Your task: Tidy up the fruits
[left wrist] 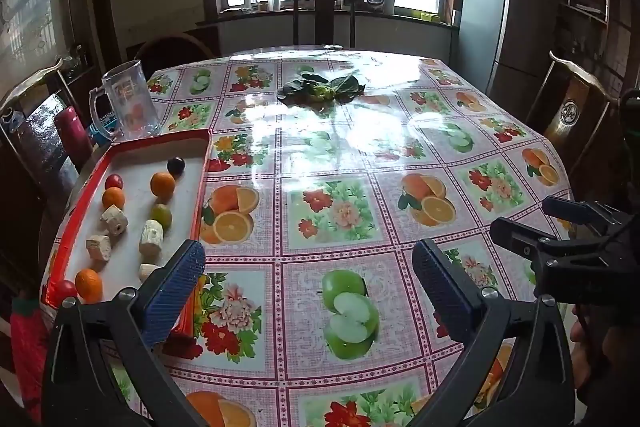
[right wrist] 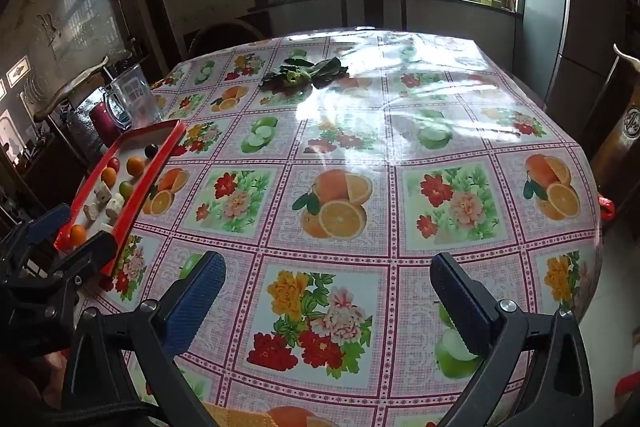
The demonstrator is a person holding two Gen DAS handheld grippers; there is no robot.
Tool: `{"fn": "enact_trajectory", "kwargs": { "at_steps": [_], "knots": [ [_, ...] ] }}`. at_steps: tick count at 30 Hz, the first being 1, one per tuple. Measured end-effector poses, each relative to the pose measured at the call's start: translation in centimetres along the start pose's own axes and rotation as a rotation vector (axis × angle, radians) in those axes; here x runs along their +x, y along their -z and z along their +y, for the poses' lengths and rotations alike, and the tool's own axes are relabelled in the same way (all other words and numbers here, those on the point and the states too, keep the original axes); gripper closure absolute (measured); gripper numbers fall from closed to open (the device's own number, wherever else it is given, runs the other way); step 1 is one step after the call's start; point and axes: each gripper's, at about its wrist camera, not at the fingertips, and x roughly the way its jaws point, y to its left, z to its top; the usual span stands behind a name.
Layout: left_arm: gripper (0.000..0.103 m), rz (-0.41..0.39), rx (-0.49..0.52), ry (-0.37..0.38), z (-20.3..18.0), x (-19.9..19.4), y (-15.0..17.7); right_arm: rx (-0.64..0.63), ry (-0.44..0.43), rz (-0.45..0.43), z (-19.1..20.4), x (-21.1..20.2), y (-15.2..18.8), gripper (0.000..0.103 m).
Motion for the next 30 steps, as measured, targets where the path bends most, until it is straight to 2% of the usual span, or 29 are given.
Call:
{"fn": "enact_trajectory", "kwargs": {
  "at_steps": [5, 12, 15, 19, 22, 26, 28, 30],
  "knots": [
    [0.000, 0.024, 0.019, 0.019, -1.0, 0.9, 0.1, 0.049, 0.034, 0.008, -1.3, 2.4, 0.0, 0.000],
    [0.000, -0.009, 0.006, -0.018, 0.3, 0.1, -0.8, 0.099, 0.135, 0.102, -2.3, 10.0, -0.1, 0.000],
    [0.000, -0.014, -0.016, -0.024, 1.6, -0.1, -1.1, 0.051, 0.234, 0.108, -1.8, 11.6, -0.8, 0.000],
    [0.000, -0.006, -0.049, -0.012, 4.0, -0.1, -1.5, 0.077, 0.213, 0.092, -2.2, 11.9, -0.6, 0.000],
    [0.000, -0.015, -0.071, 0.014, 6.3, -1.0, -2.1, 0.046, 0.237, 0.092, -1.4, 11.8, -0.7, 0.001],
    [0.000, -0.050, -0.068, 0.067, 8.8, -3.1, -4.9, 0.065, 0.213, 0.103, -1.6, 11.9, -0.7, 0.001],
    [0.000, -0.089, -0.038, 0.054, 9.2, -4.4, -6.2, 0.066, 0.212, 0.104, -1.6, 11.8, -0.7, 0.001],
    [0.000, -0.123, -0.025, 0.008, 9.5, -4.8, -7.1, 0.067, 0.211, 0.104, -1.7, 11.9, -0.7, 0.001]
  ]
}}
